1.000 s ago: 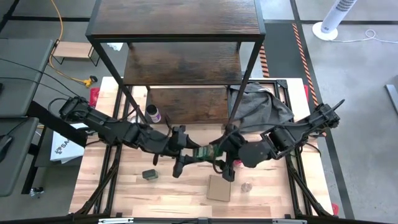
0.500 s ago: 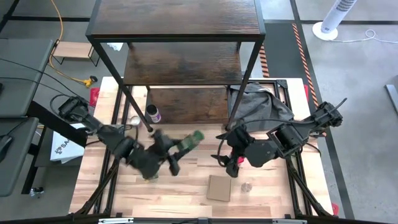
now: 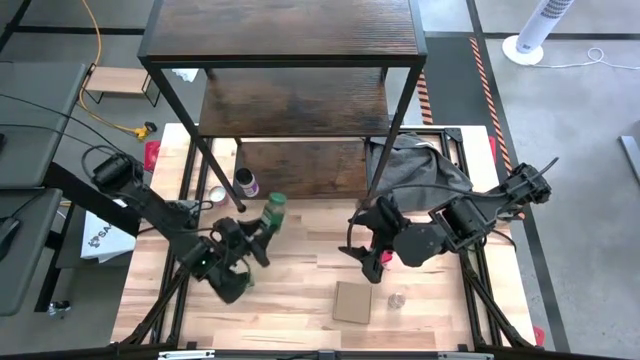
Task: Shelf spices
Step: Put the green seasoning bottle on the shelf
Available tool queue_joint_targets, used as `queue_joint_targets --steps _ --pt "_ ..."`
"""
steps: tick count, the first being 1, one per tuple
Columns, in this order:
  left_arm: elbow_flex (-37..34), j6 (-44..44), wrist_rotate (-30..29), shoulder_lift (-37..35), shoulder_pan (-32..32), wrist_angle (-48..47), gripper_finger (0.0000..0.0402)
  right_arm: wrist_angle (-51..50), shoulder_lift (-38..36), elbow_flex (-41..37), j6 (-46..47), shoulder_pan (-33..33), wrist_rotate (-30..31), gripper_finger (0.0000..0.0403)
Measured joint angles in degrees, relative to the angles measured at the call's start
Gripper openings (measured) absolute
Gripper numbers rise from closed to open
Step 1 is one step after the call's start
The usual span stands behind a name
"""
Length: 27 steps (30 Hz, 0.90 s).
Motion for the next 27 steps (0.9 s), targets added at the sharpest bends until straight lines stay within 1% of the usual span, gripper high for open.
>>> queue_joint_targets --steps 3,6,8,11,14,16,18,20,24,27 --pt "-2.8 -1.6 -1.8 0.0 2.9 -3.2 0.0190 -0.7 0.0 0.0 0.1 -0.9 0.1 0.0323" --pt "-5.1 -4.7 -4.6 0.0 4.5 -4.0 0.0190 -1.7 0.0 0.0 0.0 -1.8 2.7 0.0323" --pt "-5.7 -4.9 -6.2 0.0 4.9 -4.2 0.0190 -1.7 0.0 0.0 0.0 -2.4 4.0 0.0323" --pt "-5.7 0.0 -6.6 0.0 6.0 -3.1 0.0190 -2.3 0.0 0.0 -1.4 -3.1 4.2 0.0323" --pt "-5.7 8.3 -7.0 1.5 8.0 0.6 0.0190 -4.4 0.0 -0.7 -3.1 -3.1 4.5 0.0323" --pt "-5.7 12.4 -7.3 3.6 9.6 3.3 0.0190 -4.6 -0.1 -3.2 -3.4 -3.0 5.9 0.0323" --pt "-5.7 13.9 -7.2 6.1 10.8 5.8 0.0190 -3.2 0.0 -7.0 -4.3 -3.0 6.5 0.0323" --pt "-5.7 13.8 -7.2 8.7 11.4 8.6 0.0190 4.5 0.0 -12.4 -6.7 -4.3 5.2 0.0320" --pt "-5.7 13.0 -7.0 13.1 11.7 13.8 0.0190 25.9 0.2 -22.8 -11.9 -7.7 -2.5 0.0308" --pt "-5.7 11.9 -6.9 16.0 13.0 17.7 0.0190 41.4 0.2 -29.6 -14.0 -10.6 -4.0 0.0291"
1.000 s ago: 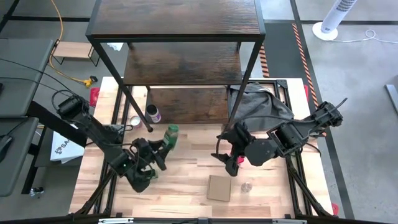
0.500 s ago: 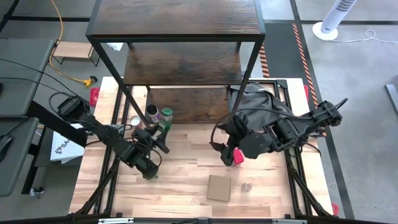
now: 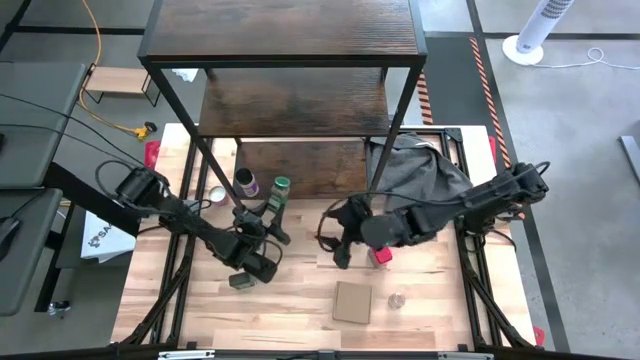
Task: Shelf spices
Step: Put the green seasoning bottle on the shelf
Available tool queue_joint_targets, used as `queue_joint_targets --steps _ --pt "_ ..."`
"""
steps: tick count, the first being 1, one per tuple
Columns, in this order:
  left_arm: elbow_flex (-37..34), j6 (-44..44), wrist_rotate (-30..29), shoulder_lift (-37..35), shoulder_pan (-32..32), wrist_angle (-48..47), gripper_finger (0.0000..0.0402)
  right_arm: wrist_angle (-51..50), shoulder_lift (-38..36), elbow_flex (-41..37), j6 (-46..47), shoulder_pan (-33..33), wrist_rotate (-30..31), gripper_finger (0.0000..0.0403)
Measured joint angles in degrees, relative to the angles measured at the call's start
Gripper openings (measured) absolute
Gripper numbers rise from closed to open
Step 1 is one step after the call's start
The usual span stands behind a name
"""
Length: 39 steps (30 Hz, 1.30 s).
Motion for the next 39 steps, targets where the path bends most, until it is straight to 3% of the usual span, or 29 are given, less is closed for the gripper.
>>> queue_joint_targets --steps 4,9,10,19,29,35,39 --pt "0.0 0.0 0.1 2.0 0.3 5.9 0.0190 17.4 0.4 -6.2 -0.7 -5.6 -1.6 0.0222" --pt "2.0 6.4 0.0 0.8 -1.0 11.1 0.0190 20.8 0.6 -7.7 1.0 -9.9 -7.6 0.0042" --pt "3.1 8.8 0.0 0.2 -1.5 11.5 0.0190 20.9 0.4 -7.6 1.0 -10.2 -8.4 0.0022" --pt "13.8 27.7 0.0 -1.9 -6.5 12.5 0.0190 14.1 0.1 -5.6 4.9 -9.2 -4.7 0.0001" --pt "15.2 25.2 0.9 -0.4 -6.6 12.8 0.0190 9.7 0.2 -5.5 7.4 -7.6 0.3 0.0000" --pt "15.2 27.6 1.3 1.0 -5.7 18.5 0.0190 8.3 0.2 -5.6 7.7 -7.9 0.7 0.0000" --pt "15.2 30.7 4.9 1.0 -3.7 22.6 0.0190 8.3 0.2 -5.6 7.8 -8.2 0.4 0.0000"
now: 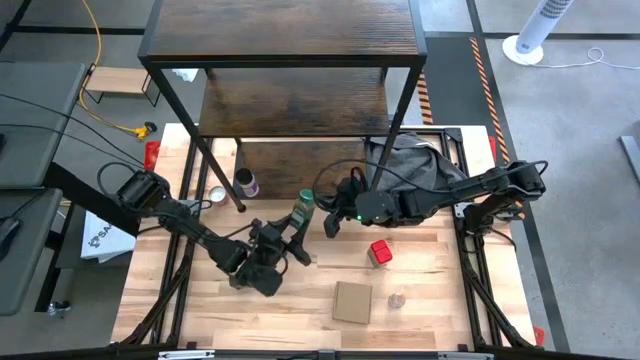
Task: Shelf spices
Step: Put the green seasoning bottle on the shelf
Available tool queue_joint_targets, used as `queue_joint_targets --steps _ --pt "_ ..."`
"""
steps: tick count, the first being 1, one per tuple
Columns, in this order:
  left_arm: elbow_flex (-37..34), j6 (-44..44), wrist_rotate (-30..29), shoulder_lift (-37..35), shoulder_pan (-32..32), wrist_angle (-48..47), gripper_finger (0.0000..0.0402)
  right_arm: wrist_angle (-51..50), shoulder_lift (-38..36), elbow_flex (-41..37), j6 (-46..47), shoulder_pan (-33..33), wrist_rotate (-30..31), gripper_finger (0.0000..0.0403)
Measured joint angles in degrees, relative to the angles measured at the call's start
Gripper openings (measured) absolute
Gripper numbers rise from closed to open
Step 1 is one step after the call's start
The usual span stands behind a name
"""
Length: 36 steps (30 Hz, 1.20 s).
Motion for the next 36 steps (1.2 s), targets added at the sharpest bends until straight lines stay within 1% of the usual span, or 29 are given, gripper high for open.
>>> queue_joint_targets --steps 2,6,10,13,15,17,18,20,21,22,25,27,29,30,32,36 --pt "-0.1 4.3 1.1 0.0 0.8 3.9 0.0190 0.0 0.0 0.0 0.1 -0.1 -0.3 0.0000" --pt "-0.1 15.6 4.5 0.0 2.5 11.6 0.0190 0.4 0.0 0.0 -0.1 -0.4 -0.2 0.0000" --pt "0.0 20.9 10.3 0.9 3.7 15.8 0.0190 2.1 0.0 0.0 -1.6 -0.5 -2.3 0.0000" --pt "0.0 21.9 11.0 2.2 4.1 16.9 0.0190 2.1 0.1 -0.1 -1.8 -0.4 -3.0 0.0000" --pt "0.0 22.2 10.1 2.7 4.1 17.4 0.0190 2.1 0.1 -0.1 -1.8 -0.5 -2.9 0.0000" --pt "0.0 23.8 7.9 2.7 4.0 16.4 0.0190 0.6 0.1 -0.1 -2.1 -0.4 -2.9 0.0000" --pt "0.0 25.0 5.5 2.4 3.5 15.4 0.0190 -0.8 -0.1 -0.1 -2.9 -0.4 -2.7 0.0000" --pt "-0.2 26.7 -2.9 1.8 2.3 12.7 0.0190 -4.2 -0.9 -0.1 -4.4 -0.3 -0.2 0.0000" --pt "-1.1 25.9 -4.7 1.1 1.5 11.1 0.0190 -6.0 -1.7 -0.1 -4.8 -0.2 1.1 0.0000" --pt "-2.4 23.1 -4.4 0.0 1.0 9.2 0.0190 -7.5 -2.6 -0.1 -5.2 -0.3 1.9 0.0000" --pt "-8.7 4.3 -4.8 -2.0 0.9 4.9 0.0190 -11.0 -5.2 0.0 -6.2 -0.8 2.4 0.0000" --pt "-13.7 -6.3 -4.4 -2.6 1.4 2.3 0.0190 -13.2 -6.2 0.0 -6.8 -0.7 2.3 0.0000" --pt "-17.5 -14.1 -4.5 -3.6 2.6 2.6 0.0190 -15.0 -7.3 0.0 -7.4 -0.6 2.1 0.0000" --pt "-18.8 -16.2 -4.6 -4.1 3.5 3.0 0.0190 -15.5 -7.6 0.0 -7.8 -0.6 2.3 0.0000" --pt "-20.4 -16.0 -4.8 -4.6 5.4 2.7 0.0190 -16.2 -7.9 0.0 -8.4 -0.6 2.8 0.0000" --pt "-19.8 -7.4 -4.8 -5.7 8.5 3.2 0.0190 -17.0 -7.9 0.0 -9.4 -0.3 3.7 0.0000"
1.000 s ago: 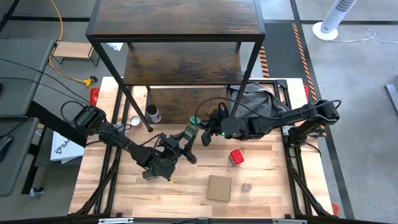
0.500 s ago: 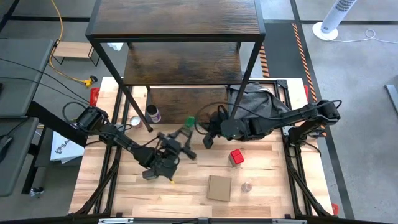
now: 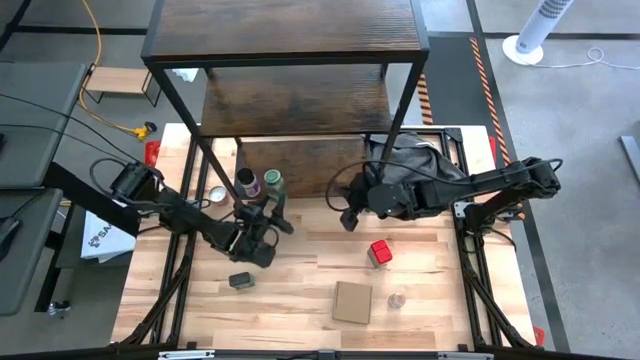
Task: Shelf spices
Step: Put the green seasoning bottle on the shelf
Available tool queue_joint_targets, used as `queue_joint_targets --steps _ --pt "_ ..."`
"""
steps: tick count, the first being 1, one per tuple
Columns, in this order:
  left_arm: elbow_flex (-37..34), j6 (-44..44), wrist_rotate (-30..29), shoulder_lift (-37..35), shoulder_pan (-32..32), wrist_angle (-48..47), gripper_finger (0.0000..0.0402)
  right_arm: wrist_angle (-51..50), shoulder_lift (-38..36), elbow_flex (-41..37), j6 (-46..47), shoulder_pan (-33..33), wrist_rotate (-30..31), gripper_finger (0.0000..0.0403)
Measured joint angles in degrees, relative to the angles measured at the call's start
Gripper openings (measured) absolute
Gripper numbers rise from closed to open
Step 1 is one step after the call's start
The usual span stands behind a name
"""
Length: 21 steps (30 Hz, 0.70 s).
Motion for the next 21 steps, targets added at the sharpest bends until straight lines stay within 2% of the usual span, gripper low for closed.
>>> queue_joint_targets --steps 7,21 --pt "2.8 10.9 -0.1 -0.9 2.8 0.3 0.0190 -0.2 0.0 0.0 -1.1 -0.4 0.7 0.0000" --pt "1.7 8.2 0.0 -0.7 8.3 -0.3 0.0190 -0.6 0.0 0.0 -1.5 -0.7 -0.5 0.0000"
